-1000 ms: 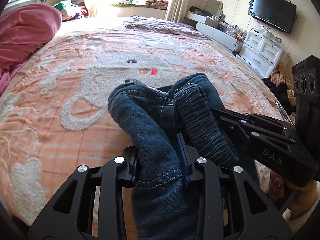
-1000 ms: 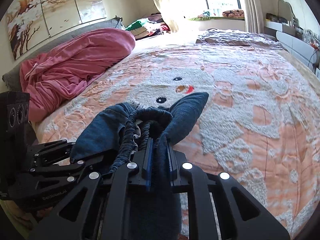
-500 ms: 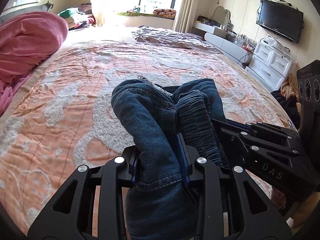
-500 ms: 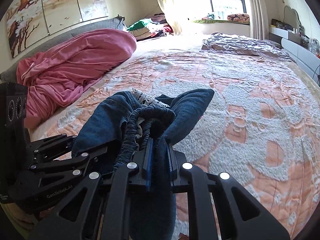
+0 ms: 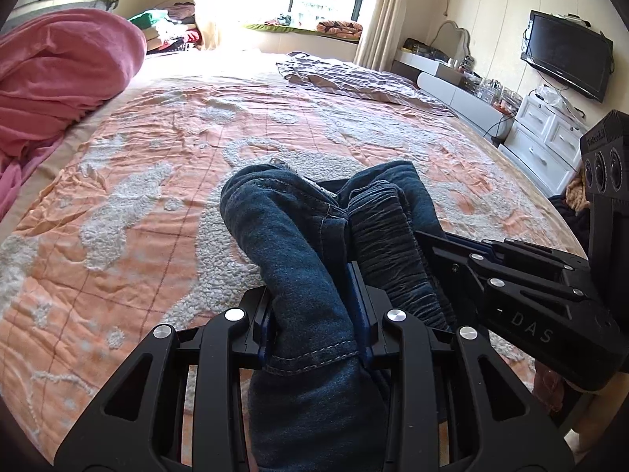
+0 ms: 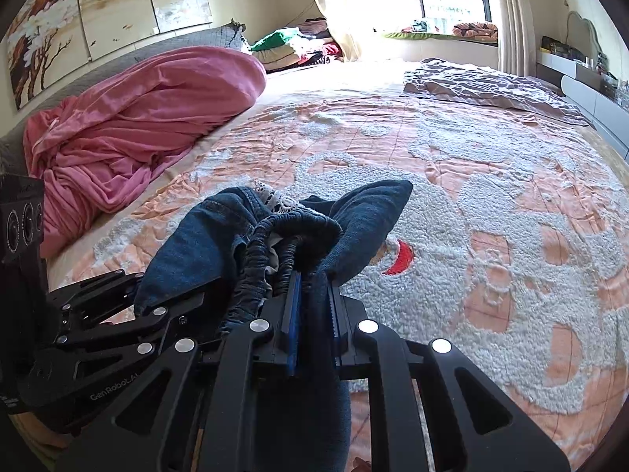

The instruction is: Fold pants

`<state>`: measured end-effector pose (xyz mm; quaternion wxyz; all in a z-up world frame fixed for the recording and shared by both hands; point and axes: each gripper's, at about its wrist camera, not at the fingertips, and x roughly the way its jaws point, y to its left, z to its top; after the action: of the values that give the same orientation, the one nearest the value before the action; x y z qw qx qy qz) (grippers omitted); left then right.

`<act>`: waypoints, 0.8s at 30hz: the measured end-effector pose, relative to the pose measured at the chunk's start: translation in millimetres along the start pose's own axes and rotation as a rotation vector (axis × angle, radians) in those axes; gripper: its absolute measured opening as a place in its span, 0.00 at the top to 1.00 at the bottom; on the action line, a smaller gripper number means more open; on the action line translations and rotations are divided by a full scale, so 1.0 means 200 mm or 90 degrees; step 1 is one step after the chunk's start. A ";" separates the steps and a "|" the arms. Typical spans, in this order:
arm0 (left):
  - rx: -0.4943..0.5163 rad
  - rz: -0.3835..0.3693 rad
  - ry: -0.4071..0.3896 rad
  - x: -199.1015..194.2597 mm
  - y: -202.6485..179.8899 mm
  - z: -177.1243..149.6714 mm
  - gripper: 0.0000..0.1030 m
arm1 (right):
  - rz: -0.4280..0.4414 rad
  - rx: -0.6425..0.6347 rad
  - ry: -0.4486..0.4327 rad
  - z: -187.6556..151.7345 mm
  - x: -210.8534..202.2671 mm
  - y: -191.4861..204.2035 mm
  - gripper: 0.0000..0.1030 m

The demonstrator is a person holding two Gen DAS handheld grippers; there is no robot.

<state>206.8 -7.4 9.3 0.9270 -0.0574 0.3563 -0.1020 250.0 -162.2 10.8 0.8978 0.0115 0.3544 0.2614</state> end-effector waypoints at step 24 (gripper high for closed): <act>-0.012 0.035 0.047 0.10 0.10 -0.08 0.70 | -0.072 0.086 0.069 -0.15 0.17 -0.21 0.67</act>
<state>213.9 7.8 -19.1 0.9152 -0.0528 0.3925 -0.0750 270.6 -188.1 -42.2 0.8877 0.0377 0.4195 0.1861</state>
